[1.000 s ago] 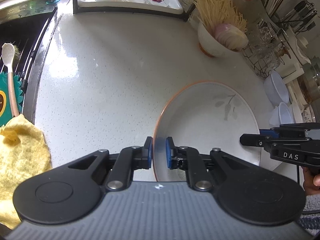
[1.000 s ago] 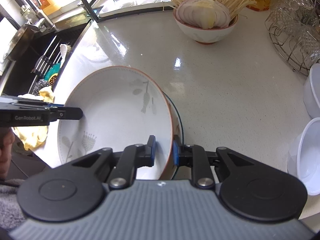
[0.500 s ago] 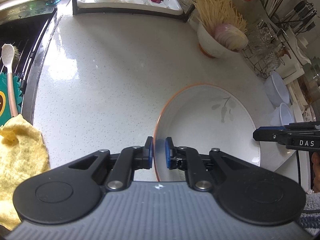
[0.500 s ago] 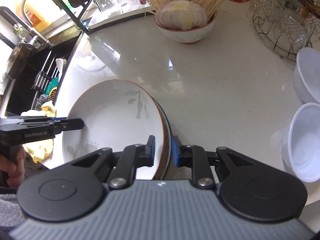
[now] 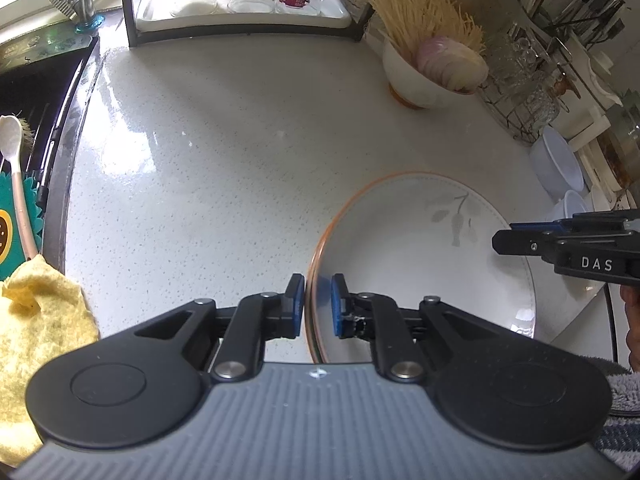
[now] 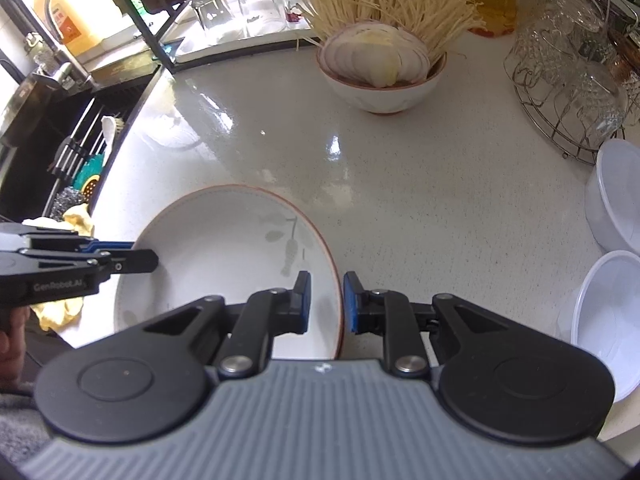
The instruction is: Organize plates and bowls
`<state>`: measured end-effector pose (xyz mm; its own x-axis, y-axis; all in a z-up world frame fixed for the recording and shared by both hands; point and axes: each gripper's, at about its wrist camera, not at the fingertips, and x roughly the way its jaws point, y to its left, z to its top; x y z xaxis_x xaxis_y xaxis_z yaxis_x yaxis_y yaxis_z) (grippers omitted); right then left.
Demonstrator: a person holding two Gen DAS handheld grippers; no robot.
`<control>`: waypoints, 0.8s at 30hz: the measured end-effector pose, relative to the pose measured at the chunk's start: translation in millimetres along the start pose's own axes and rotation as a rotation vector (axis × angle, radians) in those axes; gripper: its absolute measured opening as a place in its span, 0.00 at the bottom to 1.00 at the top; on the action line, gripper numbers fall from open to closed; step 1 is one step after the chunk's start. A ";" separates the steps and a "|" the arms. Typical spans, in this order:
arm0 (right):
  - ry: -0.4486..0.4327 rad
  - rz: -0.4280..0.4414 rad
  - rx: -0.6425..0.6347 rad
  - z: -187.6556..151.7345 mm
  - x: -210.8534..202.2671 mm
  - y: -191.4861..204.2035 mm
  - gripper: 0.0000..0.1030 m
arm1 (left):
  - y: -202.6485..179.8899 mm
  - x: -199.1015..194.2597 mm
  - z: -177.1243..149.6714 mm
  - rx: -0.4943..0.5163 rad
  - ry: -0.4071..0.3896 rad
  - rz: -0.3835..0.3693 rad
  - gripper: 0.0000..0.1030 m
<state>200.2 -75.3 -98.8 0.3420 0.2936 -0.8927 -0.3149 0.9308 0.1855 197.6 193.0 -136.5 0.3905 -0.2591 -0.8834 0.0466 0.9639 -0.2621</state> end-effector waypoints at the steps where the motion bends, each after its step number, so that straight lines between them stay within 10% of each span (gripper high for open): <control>1: 0.003 -0.002 0.003 -0.7 0.8 -0.7 0.20 | -0.4 0.2 -0.4 0.003 -0.001 0.001 0.15; 7: 0.016 -0.007 0.027 -5.7 6.4 -1.5 0.19 | -3.7 -2.6 0.1 0.024 -0.008 0.010 0.15; 11: -0.055 -0.014 0.049 -5.0 -7.5 -1.6 0.21 | -5.7 -12.3 6.9 0.032 -0.034 0.005 0.29; 24: -0.299 -0.037 0.202 -6.7 -72.9 -2.7 0.21 | -48.5 -61.2 45.4 0.178 -0.169 -0.071 0.30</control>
<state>170.3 -100.7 -37.0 0.6031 0.2814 -0.7464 -0.1264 0.9576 0.2589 213.3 164.9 -52.1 0.5283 -0.3273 -0.7835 0.2348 0.9431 -0.2356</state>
